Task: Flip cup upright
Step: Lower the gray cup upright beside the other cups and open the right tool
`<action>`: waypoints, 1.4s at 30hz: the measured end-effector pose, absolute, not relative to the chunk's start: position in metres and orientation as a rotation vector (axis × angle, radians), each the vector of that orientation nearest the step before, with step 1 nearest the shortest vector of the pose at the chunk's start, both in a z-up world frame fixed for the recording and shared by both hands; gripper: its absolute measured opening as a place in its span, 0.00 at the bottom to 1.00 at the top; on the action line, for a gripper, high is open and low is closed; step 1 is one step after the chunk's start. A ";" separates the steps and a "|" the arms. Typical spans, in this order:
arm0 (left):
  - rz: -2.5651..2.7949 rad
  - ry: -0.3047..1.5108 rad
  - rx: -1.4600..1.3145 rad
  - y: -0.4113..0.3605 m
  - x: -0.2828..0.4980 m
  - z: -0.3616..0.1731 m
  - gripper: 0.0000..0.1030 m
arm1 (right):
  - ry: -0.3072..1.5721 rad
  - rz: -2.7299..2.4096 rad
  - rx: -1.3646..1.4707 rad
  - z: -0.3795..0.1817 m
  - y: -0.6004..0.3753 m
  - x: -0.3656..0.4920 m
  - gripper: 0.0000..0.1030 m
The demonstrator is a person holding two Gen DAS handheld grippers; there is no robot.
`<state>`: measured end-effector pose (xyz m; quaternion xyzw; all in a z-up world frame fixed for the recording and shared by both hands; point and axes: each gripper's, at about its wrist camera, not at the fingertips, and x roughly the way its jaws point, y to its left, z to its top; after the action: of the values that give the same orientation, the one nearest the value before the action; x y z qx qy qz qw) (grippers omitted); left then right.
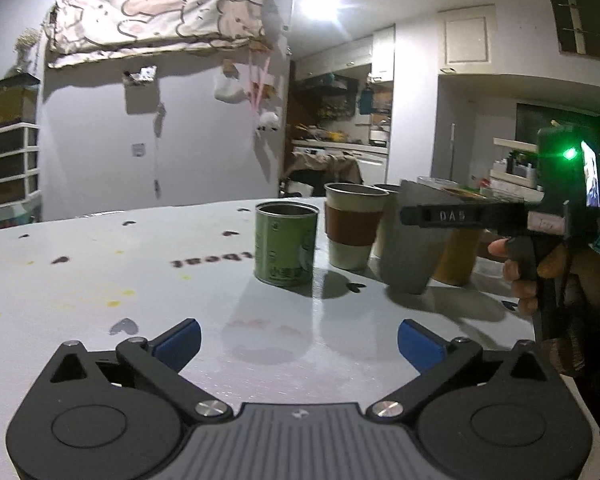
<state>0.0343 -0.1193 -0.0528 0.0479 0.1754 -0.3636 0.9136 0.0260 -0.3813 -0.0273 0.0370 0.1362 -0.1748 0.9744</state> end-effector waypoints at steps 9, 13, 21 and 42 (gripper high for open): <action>-0.719 0.359 0.127 -0.119 0.033 -0.056 1.00 | 0.263 -0.459 -0.091 -0.040 -0.382 0.036 0.74; -0.721 0.365 0.121 -0.119 0.032 -0.056 1.00 | 0.269 -0.460 -0.107 -0.039 -0.377 0.036 0.74; -0.719 0.373 0.125 -0.120 0.035 -0.053 1.00 | 0.309 -0.433 -0.060 -0.043 -0.375 0.034 0.72; -0.657 0.286 0.090 -0.129 0.031 -0.014 1.00 | 0.193 -0.402 0.065 -0.010 -0.374 -0.042 0.78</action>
<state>0.0309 -0.1291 -0.0139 0.0439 0.1399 -0.3212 0.9356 -0.0423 -0.3737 -0.0103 0.0321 0.0957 -0.1994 0.9747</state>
